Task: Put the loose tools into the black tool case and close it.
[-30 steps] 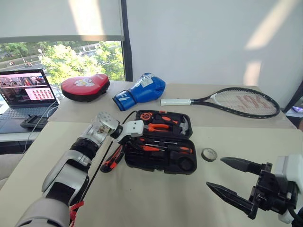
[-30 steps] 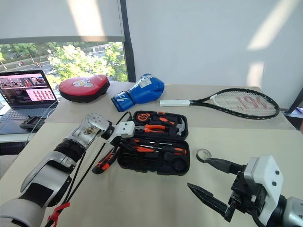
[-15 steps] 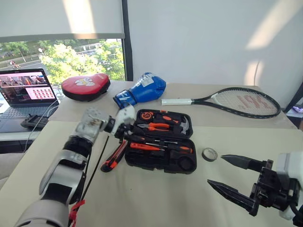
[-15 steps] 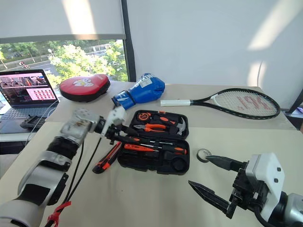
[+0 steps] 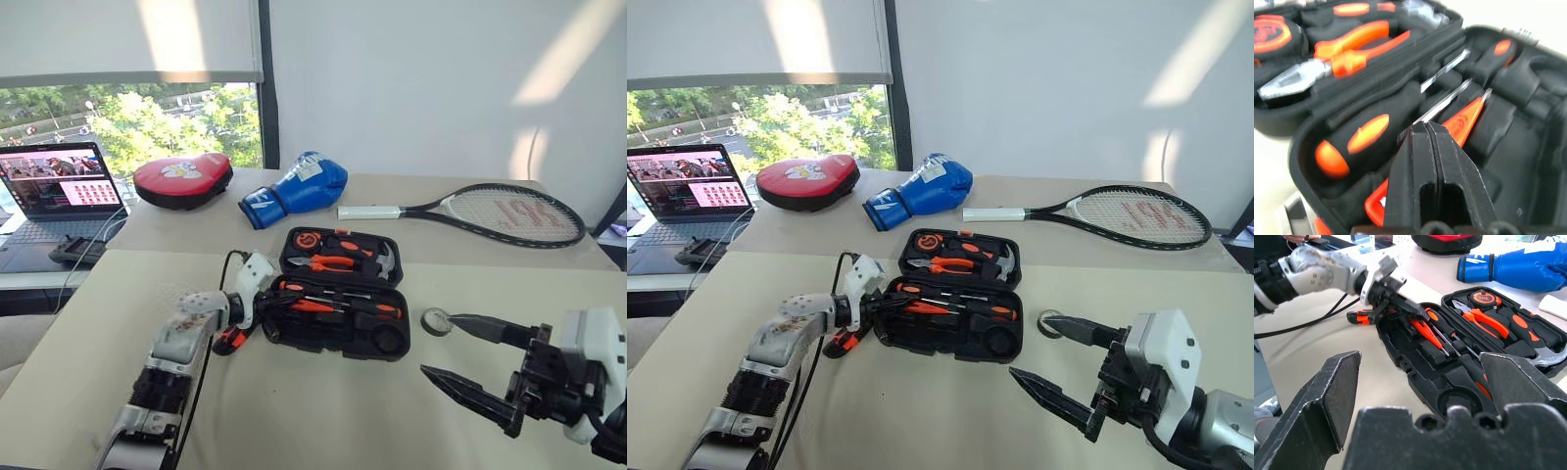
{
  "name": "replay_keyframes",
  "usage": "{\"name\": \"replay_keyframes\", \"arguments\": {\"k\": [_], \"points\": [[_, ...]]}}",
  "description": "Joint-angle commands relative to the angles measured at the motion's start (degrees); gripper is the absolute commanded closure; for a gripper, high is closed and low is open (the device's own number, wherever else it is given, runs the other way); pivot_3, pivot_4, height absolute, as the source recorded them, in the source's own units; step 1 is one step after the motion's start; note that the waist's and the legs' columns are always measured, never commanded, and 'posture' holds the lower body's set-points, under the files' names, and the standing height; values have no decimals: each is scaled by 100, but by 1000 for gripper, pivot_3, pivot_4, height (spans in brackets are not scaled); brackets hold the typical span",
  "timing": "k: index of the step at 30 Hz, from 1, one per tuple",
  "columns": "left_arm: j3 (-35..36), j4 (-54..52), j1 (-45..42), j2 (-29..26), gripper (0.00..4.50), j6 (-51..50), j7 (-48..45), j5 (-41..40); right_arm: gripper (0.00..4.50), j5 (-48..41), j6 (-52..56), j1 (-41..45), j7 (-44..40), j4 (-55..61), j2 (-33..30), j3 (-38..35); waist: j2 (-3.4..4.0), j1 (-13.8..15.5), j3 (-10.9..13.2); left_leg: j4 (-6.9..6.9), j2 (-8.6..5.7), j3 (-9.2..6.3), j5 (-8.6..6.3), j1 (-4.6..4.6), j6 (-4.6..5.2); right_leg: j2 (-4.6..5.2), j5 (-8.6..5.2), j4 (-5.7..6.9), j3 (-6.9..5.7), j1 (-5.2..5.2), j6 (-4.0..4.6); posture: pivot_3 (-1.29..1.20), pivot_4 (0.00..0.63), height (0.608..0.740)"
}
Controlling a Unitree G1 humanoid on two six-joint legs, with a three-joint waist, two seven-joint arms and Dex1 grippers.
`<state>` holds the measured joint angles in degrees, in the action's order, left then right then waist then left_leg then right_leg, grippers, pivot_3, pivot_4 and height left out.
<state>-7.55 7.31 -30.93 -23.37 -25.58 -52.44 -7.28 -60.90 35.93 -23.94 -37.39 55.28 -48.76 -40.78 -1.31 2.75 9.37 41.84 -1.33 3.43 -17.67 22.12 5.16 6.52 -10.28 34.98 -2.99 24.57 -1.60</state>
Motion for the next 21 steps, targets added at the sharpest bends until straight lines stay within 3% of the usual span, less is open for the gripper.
{"name": "replay_keyframes", "arguments": {"k": [1, 9, 17, 18, 21], "points": [[-382, 216, 98, 9, 4458, 184, 4, 219, 0, -62, -110, -77, 29, 134, -34, -175, 18, 0, -10, -2, 0, 1, -13, -16, 22, 2, 0, -4, 1, -18, 0, 0, 150, 740], [-795, 994, 51, 172, 4458, 720, 202, 627, 0, -50, -168, -243, 84, 226, 12, -232, 85, 10, -72, -3, 2, 2, -16, -48, 25, 14, -3, -11, 12, -44, -3, 0, 150, 740], [-728, 1054, 233, -53, 4458, 367, 157, 573, 0, 9, -218, -207, 50, 195, -8, -41, 75, -40, -126, -12, 13, 6, -16, -62, 23, 13, -7, -11, 18, -47, -4, 0, 150, 740], [-480, 910, 210, 29, 4458, 404, 100, 266, 0, 8, -224, -164, 46, 162, -22, -10, 70, -52, -130, -14, 16, 6, -16, -66, 22, 13, -13, -12, 19, -47, -13, 0, 150, 740], [912, 29, -86, 318, 4458, -811, 177, -1469, 0, 12, -252, 2, -41, 51, -77, 101, 59, -86, -125, -18, 27, 10, -18, -67, 17, 13, -30, -10, 32, -42, -30, 0, 150, 740]]}}
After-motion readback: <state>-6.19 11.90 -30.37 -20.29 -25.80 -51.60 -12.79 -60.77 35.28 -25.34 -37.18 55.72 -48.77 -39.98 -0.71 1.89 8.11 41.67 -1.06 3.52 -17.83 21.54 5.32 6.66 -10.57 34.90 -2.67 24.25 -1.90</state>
